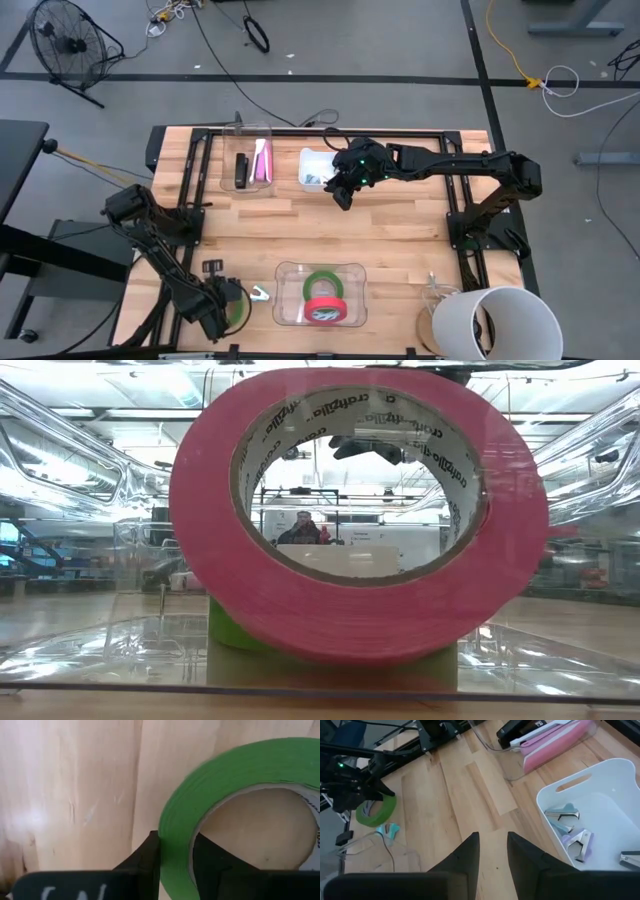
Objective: Pick and place Stapler, Stapler remover, tape
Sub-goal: Put the green tape into the bottom transparent bin
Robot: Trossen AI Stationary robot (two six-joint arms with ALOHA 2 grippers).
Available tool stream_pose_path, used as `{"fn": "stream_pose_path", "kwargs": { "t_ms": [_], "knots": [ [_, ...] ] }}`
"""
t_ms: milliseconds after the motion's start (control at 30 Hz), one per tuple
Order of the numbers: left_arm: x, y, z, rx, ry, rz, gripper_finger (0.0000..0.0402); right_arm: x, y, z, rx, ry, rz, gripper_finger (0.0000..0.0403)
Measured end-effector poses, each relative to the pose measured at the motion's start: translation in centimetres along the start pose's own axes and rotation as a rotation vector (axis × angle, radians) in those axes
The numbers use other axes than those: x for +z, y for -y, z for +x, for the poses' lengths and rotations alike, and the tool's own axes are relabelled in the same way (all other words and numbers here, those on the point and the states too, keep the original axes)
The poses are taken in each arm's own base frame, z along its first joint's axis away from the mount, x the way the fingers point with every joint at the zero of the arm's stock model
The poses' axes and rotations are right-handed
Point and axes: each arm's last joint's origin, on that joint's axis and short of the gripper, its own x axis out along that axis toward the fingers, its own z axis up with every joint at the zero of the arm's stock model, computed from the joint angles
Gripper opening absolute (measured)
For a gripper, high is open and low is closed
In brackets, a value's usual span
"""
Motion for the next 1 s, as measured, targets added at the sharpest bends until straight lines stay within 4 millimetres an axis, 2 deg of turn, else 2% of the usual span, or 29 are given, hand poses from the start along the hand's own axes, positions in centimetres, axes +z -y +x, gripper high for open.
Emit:
{"fn": "stream_pose_path", "kwargs": {
  "t_ms": [167, 400, 567, 700, 833, 1000],
  "knots": [
    [0.4, 0.2, -2.0, 0.041, -0.021, 0.007, 0.008, 0.0, 0.0, 0.0, 0.0, 0.0, 0.0, 0.01],
    [1.4, -0.2, -7.7, 0.194, 0.026, 0.04, 0.008, 0.0, 0.0, 0.0, 0.0, 0.001, 0.0, 0.01],
    [2.7, -0.8, -12.1, 0.284, 0.207, 0.038, 0.008, 0.0, 0.0, 0.0, -0.001, 0.0, 0.0, 0.01],
    [4.7, -1.1, -14.7, 0.296, 0.388, 0.058, 0.008, 0.0, 0.0, 0.0, 0.0, 0.0, 0.0, 0.01],
    [7.2, -2.7, -15.5, 0.388, 0.493, 0.039, 0.008, 0.0, 0.0, 0.0, 0.0, 0.001, 0.0, 0.01],
    [10.8, -5.3, -15.0, 0.488, 0.538, -0.014, 0.008, 0.0, 0.0, 0.0, 0.001, 0.0, 0.0, 0.01]
  ]
}}
